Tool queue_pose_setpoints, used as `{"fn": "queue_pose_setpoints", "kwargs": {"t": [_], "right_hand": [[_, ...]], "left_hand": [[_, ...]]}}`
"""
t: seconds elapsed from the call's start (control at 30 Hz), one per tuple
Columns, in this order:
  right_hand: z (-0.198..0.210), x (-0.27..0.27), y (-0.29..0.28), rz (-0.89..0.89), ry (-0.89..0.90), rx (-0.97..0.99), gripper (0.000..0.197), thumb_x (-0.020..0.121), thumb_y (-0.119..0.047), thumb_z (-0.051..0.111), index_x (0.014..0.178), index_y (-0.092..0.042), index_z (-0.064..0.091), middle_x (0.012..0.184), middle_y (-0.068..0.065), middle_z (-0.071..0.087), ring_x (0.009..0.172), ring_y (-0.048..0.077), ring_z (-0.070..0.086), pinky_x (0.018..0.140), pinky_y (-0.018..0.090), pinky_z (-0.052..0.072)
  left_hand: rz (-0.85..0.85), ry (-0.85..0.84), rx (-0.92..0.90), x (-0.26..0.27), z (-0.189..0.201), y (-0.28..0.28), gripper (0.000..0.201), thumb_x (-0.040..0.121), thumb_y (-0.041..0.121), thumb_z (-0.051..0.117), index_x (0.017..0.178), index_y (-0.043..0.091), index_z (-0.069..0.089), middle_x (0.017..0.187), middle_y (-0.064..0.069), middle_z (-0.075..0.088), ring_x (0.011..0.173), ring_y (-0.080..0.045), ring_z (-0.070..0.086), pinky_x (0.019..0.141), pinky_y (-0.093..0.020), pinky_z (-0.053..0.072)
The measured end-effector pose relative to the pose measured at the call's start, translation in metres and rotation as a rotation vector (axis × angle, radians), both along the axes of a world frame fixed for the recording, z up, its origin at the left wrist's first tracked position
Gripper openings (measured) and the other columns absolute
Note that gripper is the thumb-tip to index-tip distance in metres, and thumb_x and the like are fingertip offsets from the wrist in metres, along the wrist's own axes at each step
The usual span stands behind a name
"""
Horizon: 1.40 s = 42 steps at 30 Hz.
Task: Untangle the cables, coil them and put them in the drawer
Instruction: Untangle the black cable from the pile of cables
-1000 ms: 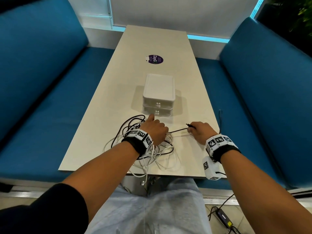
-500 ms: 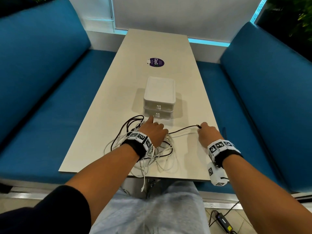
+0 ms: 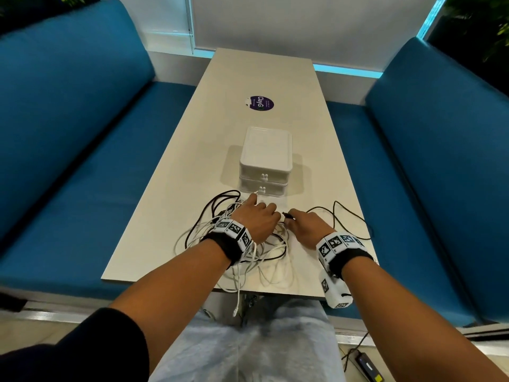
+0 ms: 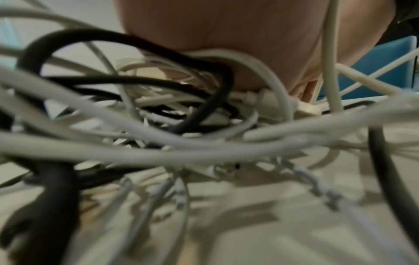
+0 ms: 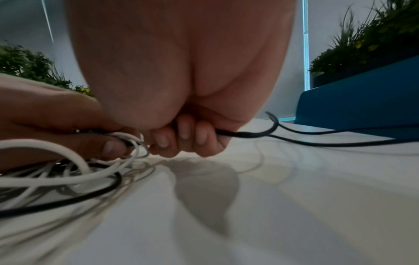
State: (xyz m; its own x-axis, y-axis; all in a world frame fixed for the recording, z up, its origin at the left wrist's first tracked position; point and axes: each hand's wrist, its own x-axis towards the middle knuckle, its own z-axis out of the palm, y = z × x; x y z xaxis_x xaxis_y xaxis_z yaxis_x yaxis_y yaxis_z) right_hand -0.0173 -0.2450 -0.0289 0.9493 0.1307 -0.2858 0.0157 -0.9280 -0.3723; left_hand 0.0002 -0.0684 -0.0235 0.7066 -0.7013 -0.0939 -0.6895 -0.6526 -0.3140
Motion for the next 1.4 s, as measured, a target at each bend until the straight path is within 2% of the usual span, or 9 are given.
{"fn": "queue_pose_setpoints", "kwargs": {"t": [0.3, 0.53, 0.7, 0.8, 0.9, 0.97, 1.03, 1.13, 1.4], "right_hand": [[0.01, -0.001, -0.043, -0.202, -0.028, -0.139, 0.031, 0.103, -0.039, 0.04, 0.11, -0.013, 0.054, 0.092, 0.013, 0.058, 0.077, 0.031, 0.054, 0.068, 0.035, 0.044], [0.012, -0.003, -0.061, -0.349, -0.021, -0.26, 0.032, 0.103, -0.039, 0.036, 0.108, -0.012, 0.053, 0.092, 0.011, 0.06, 0.081, 0.03, 0.053, 0.067, 0.034, 0.042], [0.005, -0.008, -0.035, -0.299, -0.038, -0.289, 0.023, 0.101, -0.023, 0.036, 0.112, -0.009, 0.05, 0.103, 0.014, 0.061, 0.087, 0.033, 0.059, 0.068, 0.036, 0.043], [0.003, -0.011, -0.018, -0.188, -0.06, -0.198, 0.032, 0.104, -0.029, 0.034, 0.127, -0.011, 0.045, 0.11, 0.02, 0.061, 0.096, 0.038, 0.061, 0.073, 0.038, 0.046], [0.002, -0.011, -0.007, -0.132, -0.082, -0.154, 0.049, 0.104, -0.033, 0.035, 0.15, -0.019, 0.026, 0.112, 0.021, 0.062, 0.1, 0.039, 0.061, 0.08, 0.041, 0.049], [0.002, -0.01, -0.001, -0.081, -0.116, -0.125, 0.054, 0.103, -0.032, 0.037, 0.154, -0.021, 0.02, 0.111, 0.019, 0.064, 0.1, 0.038, 0.062, 0.081, 0.041, 0.049], [0.001, -0.008, 0.006, 0.006, -0.153, -0.042, 0.047, 0.102, -0.029, 0.041, 0.148, -0.021, 0.036, 0.111, 0.018, 0.068, 0.102, 0.036, 0.062, 0.084, 0.04, 0.05], [-0.002, -0.005, 0.012, 0.077, -0.14, 0.02, 0.029, 0.1, -0.025, 0.046, 0.124, -0.017, 0.06, 0.108, 0.014, 0.071, 0.101, 0.034, 0.063, 0.084, 0.04, 0.049], [0.003, -0.002, 0.002, 0.029, -0.028, -0.014, 0.022, 0.099, -0.031, 0.051, 0.106, -0.014, 0.064, 0.102, 0.015, 0.068, 0.093, 0.032, 0.061, 0.074, 0.032, 0.045]], "left_hand": [[-0.025, 0.0, 0.07, 0.005, -0.003, 0.001, 0.03, 0.099, 0.025, 0.04, 0.118, 0.019, 0.062, 0.115, -0.006, 0.06, 0.105, -0.028, 0.059, 0.109, -0.051, 0.021], [-0.004, 0.0, 0.019, 0.008, -0.002, 0.014, 0.029, 0.1, 0.035, 0.04, 0.116, 0.022, 0.06, 0.114, -0.002, 0.066, 0.111, -0.029, 0.054, 0.11, -0.052, 0.017], [-0.013, -0.006, 0.057, 0.005, -0.002, 0.01, 0.024, 0.098, 0.027, 0.045, 0.118, 0.023, 0.058, 0.104, -0.005, 0.068, 0.105, -0.029, 0.058, 0.109, -0.052, 0.019], [-0.003, -0.011, 0.081, 0.005, -0.002, 0.01, 0.025, 0.097, 0.027, 0.046, 0.119, 0.022, 0.057, 0.106, -0.005, 0.068, 0.106, -0.029, 0.058, 0.109, -0.053, 0.019], [-0.006, -0.017, 0.087, 0.003, -0.001, 0.008, 0.029, 0.098, 0.027, 0.045, 0.124, 0.022, 0.056, 0.111, -0.005, 0.067, 0.109, -0.029, 0.058, 0.111, -0.054, 0.018], [-0.01, -0.01, 0.095, 0.003, 0.001, 0.008, 0.033, 0.098, 0.028, 0.044, 0.129, 0.023, 0.053, 0.114, -0.005, 0.066, 0.112, -0.029, 0.057, 0.111, -0.054, 0.018], [-0.015, -0.014, 0.1, 0.003, 0.001, 0.008, 0.033, 0.099, 0.028, 0.043, 0.131, 0.024, 0.052, 0.115, -0.005, 0.065, 0.113, -0.03, 0.057, 0.112, -0.054, 0.017], [-0.005, -0.014, 0.084, 0.002, 0.002, 0.007, 0.033, 0.1, 0.027, 0.041, 0.131, 0.025, 0.052, 0.114, -0.005, 0.065, 0.113, -0.03, 0.057, 0.112, -0.054, 0.017], [-0.024, -0.042, 0.092, -0.004, 0.005, 0.005, 0.031, 0.099, 0.031, 0.04, 0.119, 0.022, 0.062, 0.108, -0.005, 0.069, 0.11, -0.032, 0.058, 0.112, -0.055, 0.014]]}}
